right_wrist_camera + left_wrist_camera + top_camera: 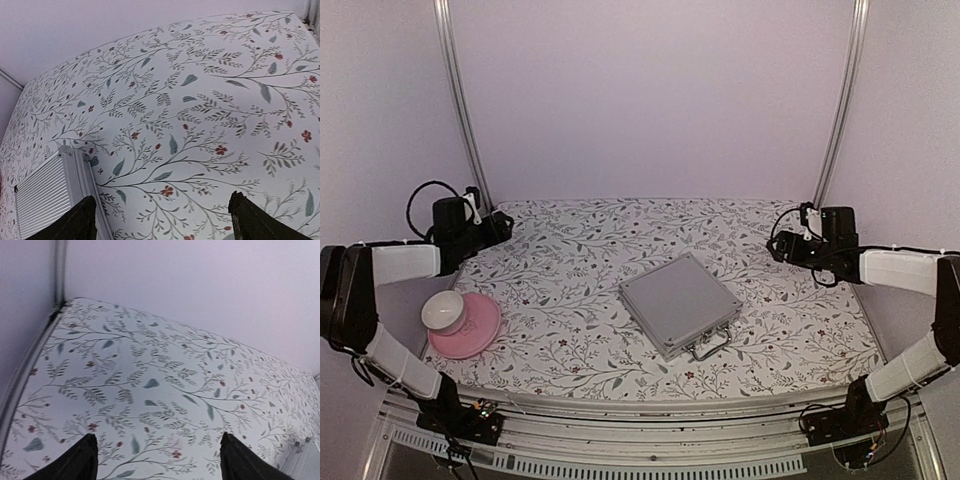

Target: Pack up texas hold em set

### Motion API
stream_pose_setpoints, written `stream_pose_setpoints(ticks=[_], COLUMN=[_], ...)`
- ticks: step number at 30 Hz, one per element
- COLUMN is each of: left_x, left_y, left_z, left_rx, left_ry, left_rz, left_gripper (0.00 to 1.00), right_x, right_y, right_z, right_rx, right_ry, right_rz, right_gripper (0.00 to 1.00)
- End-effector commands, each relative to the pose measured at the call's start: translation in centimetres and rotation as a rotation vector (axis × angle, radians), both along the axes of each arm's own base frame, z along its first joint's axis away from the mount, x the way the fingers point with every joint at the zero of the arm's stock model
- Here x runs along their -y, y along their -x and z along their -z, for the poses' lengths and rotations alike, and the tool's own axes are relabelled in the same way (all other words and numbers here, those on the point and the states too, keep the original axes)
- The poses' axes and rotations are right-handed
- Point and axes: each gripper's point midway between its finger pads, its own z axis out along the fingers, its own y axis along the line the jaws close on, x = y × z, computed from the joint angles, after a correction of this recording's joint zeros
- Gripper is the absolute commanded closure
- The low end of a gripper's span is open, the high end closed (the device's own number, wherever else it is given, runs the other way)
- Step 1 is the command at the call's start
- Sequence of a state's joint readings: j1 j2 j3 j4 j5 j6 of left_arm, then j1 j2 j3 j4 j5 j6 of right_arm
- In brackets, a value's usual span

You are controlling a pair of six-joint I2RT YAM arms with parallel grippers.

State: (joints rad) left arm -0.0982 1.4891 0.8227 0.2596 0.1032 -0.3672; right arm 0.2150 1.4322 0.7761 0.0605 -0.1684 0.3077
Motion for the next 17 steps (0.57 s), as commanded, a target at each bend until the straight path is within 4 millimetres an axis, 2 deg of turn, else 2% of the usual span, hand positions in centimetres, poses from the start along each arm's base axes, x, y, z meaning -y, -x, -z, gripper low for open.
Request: stream_pose_setpoints(ticks=[1,2,4,6,10,14,17], left_x=[-8.2,-9.9,-12.7,-14.3,-14.1,-13.1,-13.1], left_y=[2.5,3.4,5.2,7.0,7.8,7.2,7.5], left_z=[0.0,0.0,-0.2,0.7,1.0,1.4,1.1], left_rx=[0.076,0.099,0.150,0.171,0.239,0.262,0.296], left_ry=[0.015,0.011,-0.025,-0.100,-0.158,-0.190,-0.199], left_rz=[-0.160,-0.210,-0.303,-0.379,-0.367,-0.310,-0.323], left_gripper=[0.15,0.15,0.15,0.14,0.14,0.16,0.15], right_x=[6.8,8.8,11.4,13.5,15.4,15.7,15.7], right_y=[0.0,0.2,1.0,1.8,2.9,2.7,2.5], right_z=[-2.1,-2.4,-2.3,-2.2,-2.0,-1.7,-2.1], right_rx=[0.140,0.167,0.214,0.259,0.348,0.385,0.444], right_ry=[0.027,0.029,0.040,0.061,0.127,0.162,0.181], right_rz=[0.127,0.178,0.252,0.320,0.391,0.390,0.387], right_gripper=[0.08,0.08,0.08,0.08,0.08,0.08,0.08])
